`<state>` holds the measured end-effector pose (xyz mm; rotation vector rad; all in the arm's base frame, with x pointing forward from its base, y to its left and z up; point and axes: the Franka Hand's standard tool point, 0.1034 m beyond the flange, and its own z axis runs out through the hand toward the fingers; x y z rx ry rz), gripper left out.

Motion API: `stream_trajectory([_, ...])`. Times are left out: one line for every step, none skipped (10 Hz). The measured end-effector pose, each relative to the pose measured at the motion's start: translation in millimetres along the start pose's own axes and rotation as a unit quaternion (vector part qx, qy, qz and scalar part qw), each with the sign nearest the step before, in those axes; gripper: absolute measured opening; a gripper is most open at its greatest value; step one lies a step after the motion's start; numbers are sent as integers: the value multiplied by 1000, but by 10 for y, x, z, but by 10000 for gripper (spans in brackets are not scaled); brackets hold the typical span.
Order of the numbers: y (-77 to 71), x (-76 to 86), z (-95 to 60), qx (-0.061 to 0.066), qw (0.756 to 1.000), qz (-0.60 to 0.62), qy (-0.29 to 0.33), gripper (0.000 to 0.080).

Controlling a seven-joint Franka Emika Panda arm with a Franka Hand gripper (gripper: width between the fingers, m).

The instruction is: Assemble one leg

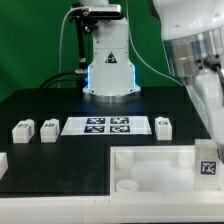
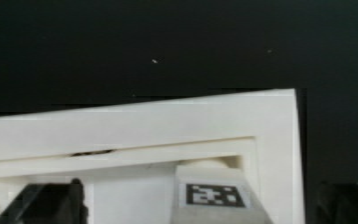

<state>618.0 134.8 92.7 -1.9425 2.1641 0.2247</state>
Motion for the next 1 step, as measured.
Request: stream_trajectory([6, 6, 11, -1, 1000, -2, 0, 649])
